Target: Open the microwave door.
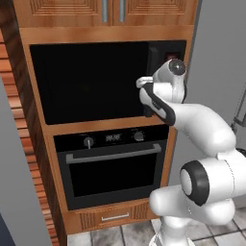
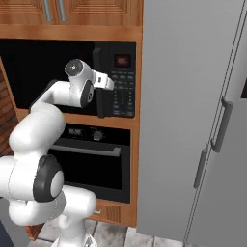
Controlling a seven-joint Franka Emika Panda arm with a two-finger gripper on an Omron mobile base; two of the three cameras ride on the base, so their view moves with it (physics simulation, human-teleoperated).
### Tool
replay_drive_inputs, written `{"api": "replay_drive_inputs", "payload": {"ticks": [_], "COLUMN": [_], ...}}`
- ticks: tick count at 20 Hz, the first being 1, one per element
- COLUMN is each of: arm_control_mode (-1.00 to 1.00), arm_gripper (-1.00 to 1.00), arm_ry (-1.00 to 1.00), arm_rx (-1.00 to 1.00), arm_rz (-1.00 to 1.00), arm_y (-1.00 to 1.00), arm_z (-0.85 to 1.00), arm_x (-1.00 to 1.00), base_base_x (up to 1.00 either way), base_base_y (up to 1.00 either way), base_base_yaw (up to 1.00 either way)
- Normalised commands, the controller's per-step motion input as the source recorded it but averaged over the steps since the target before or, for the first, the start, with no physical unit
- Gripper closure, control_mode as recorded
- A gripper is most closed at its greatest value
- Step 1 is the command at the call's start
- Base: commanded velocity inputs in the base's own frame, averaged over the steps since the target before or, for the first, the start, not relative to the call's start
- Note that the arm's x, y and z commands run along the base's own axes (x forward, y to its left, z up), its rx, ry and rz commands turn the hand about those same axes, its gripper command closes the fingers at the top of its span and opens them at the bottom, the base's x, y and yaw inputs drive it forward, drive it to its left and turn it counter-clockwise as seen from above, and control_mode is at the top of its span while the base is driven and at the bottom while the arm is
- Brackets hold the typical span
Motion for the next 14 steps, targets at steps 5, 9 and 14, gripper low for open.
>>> {"api": "replay_drive_inputs", "payload": {"ticks": [5, 9, 14], "arm_control_mode": [-1.00, -1.00, -1.00], "arm_gripper": [-1.00, 1.00, 1.00], "arm_ry": [0.00, 0.00, 0.00], "arm_rx": [0.00, 0.00, 0.00], "arm_rz": [0.00, 0.00, 0.00], "arm_y": [0.00, 0.00, 0.00], "arm_z": [0.00, 0.00, 0.00], "arm_x": [0.60, 0.41, 0.00], "base_base_x": [0.00, 0.00, 0.00], "base_base_y": [0.00, 0.00, 0.00], "base_base_yaw": [0.00, 0.00, 0.00]}}
